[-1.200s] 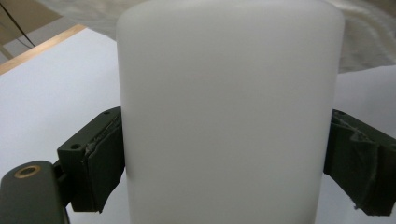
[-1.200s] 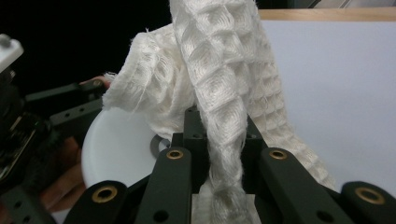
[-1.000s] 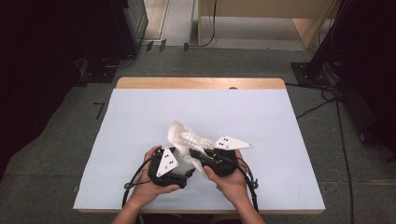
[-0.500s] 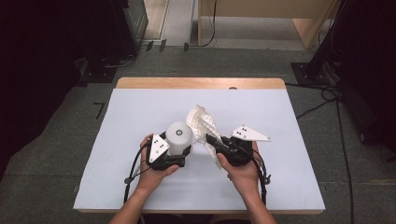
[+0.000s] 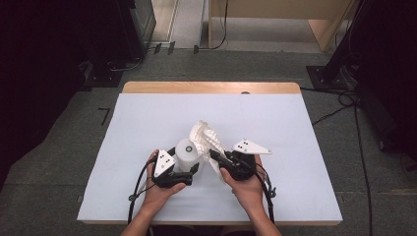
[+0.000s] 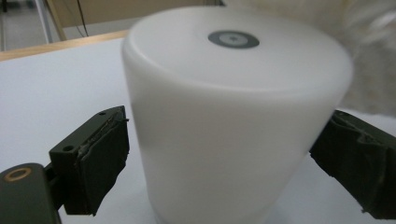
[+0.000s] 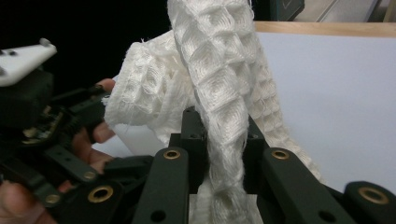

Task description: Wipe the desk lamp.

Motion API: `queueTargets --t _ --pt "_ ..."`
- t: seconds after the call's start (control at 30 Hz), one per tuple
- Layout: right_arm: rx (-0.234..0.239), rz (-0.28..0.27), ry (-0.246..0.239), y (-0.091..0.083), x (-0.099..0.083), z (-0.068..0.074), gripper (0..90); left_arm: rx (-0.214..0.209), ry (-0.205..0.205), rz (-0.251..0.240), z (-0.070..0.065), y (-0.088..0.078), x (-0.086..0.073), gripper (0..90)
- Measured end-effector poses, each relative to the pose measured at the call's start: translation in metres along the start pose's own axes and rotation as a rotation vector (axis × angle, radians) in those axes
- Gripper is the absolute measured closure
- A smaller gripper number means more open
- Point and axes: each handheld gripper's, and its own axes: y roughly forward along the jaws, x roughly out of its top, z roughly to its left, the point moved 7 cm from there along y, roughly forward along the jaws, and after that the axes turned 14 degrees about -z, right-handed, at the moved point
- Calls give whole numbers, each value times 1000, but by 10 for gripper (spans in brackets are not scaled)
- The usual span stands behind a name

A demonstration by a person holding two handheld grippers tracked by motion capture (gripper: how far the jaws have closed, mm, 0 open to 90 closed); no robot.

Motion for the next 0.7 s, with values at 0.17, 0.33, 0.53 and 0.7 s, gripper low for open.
queueTargets --t 0.17,0.33,0.53,0.7 --pt "-6 -3 26 2 -6 -1 781 -9 2 -7 1 -6 6 78" --pt "-4 -16 56 5 -9 -4 783 -60 14 6 1 -3 8 121" --pt "17 32 62 18 -26 -2 781 -73 28 29 1 11 3 82" --pt "13 49 79 22 -34 -5 782 -94 46 31 3 12 2 85"
